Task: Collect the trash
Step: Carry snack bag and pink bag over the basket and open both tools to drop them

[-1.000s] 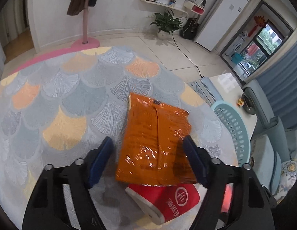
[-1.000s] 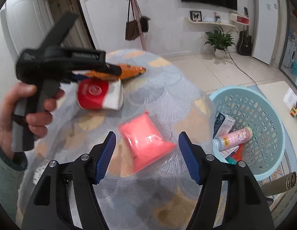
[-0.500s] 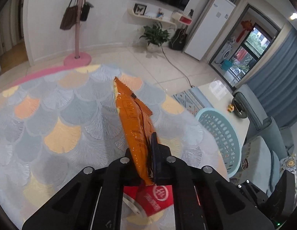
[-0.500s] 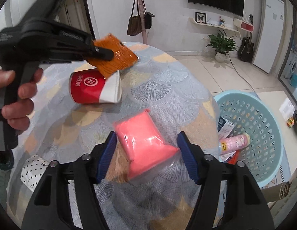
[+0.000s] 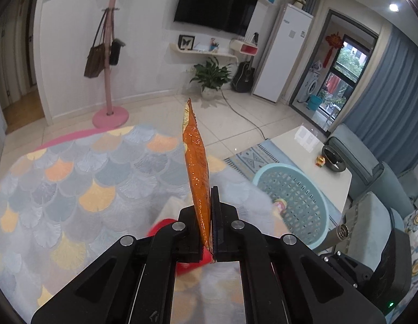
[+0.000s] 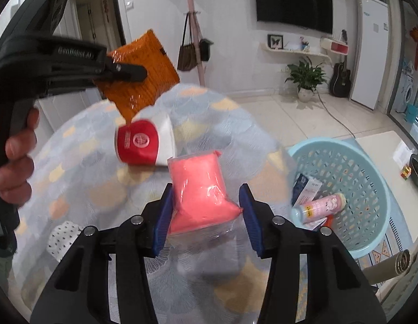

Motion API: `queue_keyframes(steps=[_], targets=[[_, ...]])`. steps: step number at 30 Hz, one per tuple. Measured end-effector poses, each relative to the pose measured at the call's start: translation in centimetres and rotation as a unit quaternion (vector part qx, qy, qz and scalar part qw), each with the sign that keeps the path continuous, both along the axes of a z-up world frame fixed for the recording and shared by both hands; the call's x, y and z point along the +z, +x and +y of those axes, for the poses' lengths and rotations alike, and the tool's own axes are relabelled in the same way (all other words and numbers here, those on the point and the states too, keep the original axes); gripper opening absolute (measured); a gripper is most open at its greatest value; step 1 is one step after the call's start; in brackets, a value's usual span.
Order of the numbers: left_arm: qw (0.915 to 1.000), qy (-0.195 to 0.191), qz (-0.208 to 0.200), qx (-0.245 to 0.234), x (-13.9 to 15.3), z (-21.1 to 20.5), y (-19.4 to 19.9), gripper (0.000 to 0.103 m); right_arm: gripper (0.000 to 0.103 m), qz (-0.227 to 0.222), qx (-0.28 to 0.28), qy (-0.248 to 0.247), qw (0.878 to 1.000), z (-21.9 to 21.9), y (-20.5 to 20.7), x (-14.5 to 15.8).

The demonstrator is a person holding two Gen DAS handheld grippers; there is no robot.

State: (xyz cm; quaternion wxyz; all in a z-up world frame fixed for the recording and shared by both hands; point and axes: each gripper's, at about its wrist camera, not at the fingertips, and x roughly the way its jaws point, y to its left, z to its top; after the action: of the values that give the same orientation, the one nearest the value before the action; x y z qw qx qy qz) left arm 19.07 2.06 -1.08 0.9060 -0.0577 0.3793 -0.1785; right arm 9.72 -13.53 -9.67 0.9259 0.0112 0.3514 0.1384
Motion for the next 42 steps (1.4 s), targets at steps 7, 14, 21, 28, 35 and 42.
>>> queue_keyframes(steps=[7, 14, 21, 28, 35, 42], targets=[[0.9991, 0.001, -0.029, -0.033, 2.4, -4.6, -1.0, 0.002, 0.045, -0.031, -0.06, 0.021, 0.997, -4.6, 0.0, 2.3], [0.9958, 0.004, -0.029, -0.087, 1.8, -10.5, -0.8, 0.002, 0.045, -0.028, -0.149, 0.061, 0.987, -11.3, 1.4, 2.8], [0.992, 0.011, 0.008, -0.125, -1.4, -16.0, 1.1, 0.002, 0.045, 0.001, -0.232, 0.103, 0.967, -17.1, 3.1, 0.4], [0.9883, 0.021, 0.039, -0.146, -4.3, -19.2, 2.1, 0.002, 0.045, 0.03, -0.27, 0.095, 0.958, -20.0, 3.9, -2.2], [0.9859, 0.028, 0.063, -0.152, -6.2, -20.5, 2.9, 0.002, 0.048, 0.054, -0.28, 0.087, 0.955, -21.0, 4.3, -4.2], [0.9858, 0.046, 0.056, -0.151, -6.0, -20.7, 2.6, 0.028, 0.054, 0.065, -0.279, 0.085, 0.954, -21.2, 4.6, -4.2]])
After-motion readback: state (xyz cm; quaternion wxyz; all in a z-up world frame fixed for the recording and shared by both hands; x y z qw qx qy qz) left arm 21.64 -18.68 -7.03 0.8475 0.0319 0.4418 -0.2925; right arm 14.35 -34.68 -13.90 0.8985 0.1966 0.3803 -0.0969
